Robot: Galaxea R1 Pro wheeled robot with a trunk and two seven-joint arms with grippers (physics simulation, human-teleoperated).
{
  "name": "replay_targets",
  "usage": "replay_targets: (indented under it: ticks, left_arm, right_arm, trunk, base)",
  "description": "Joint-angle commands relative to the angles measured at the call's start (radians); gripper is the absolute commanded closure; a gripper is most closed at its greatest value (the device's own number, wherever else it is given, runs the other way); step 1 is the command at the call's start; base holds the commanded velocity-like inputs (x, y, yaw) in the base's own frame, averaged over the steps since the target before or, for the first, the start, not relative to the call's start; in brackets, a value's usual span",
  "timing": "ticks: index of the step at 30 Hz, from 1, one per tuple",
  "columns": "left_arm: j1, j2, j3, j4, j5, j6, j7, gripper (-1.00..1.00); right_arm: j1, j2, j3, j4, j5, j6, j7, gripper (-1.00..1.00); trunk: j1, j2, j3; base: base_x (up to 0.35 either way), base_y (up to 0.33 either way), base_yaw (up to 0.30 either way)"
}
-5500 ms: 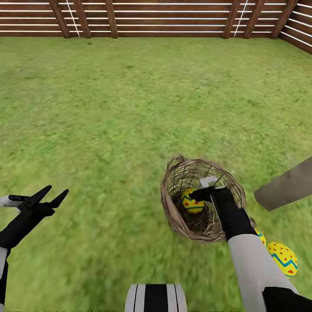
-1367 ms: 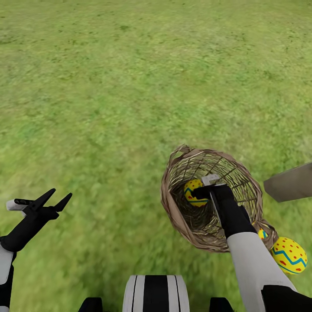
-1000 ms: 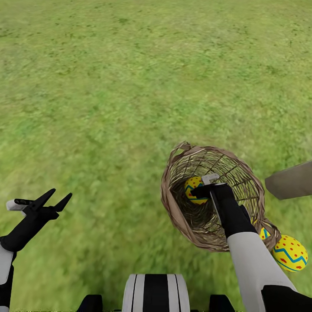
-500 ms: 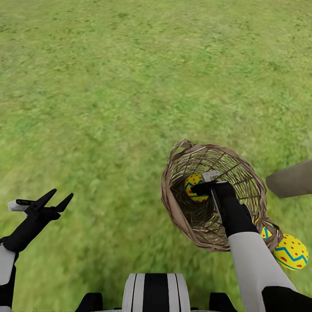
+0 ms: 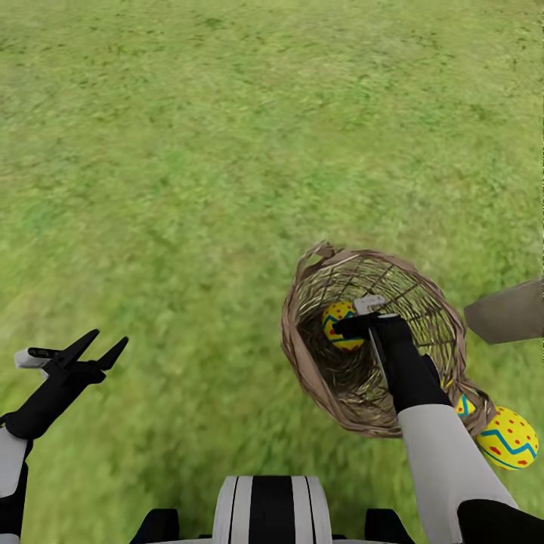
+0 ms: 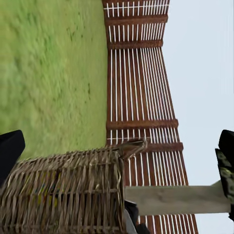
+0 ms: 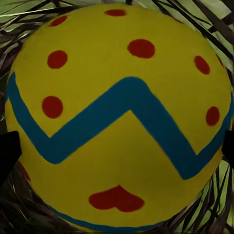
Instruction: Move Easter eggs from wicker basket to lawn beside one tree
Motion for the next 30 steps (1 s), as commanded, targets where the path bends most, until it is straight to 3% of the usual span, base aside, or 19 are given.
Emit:
replay_targets:
  ticks: [1, 20, 24, 30]
  left_arm:
    - [0.0, 0.0, 0.0, 0.0, 0.002, 0.007, -0.001, -1.0]
    - [0.0, 0.001, -0.003, -0.002, 0.0, 0.008, 0.0, -1.0]
    - [0.0, 0.008, -0.031, -0.009, -0.003, 0.011, 0.007, -1.0]
    - [0.0, 0.009, -0.036, -0.011, -0.003, 0.015, 0.008, -1.0]
  right_arm:
    - [0.0, 0.001, -0.003, 0.079, 0.029, 0.0, 0.006, 1.0]
    - [0.0, 0.016, -0.004, 0.079, 0.031, 0.0, 0.006, 1.0]
    - [0.0, 0.017, -0.004, 0.079, 0.031, 0.0, 0.006, 1.0]
    - [0.001, 0.015, -0.004, 0.078, 0.03, 0.001, 0.009, 1.0]
  trunk:
    - [0.0, 0.0, 0.003]
    - [-0.009, 0.005, 0.077]
    - [-0.011, 0.006, 0.092]
    - [-0.013, 0.007, 0.116]
  base:
    - [0.0, 0.0, 0.0]
    - [0.0, 0.0, 0.0]
    - [0.0, 0.0, 0.0]
    - [-0.218, 0.0, 0.0]
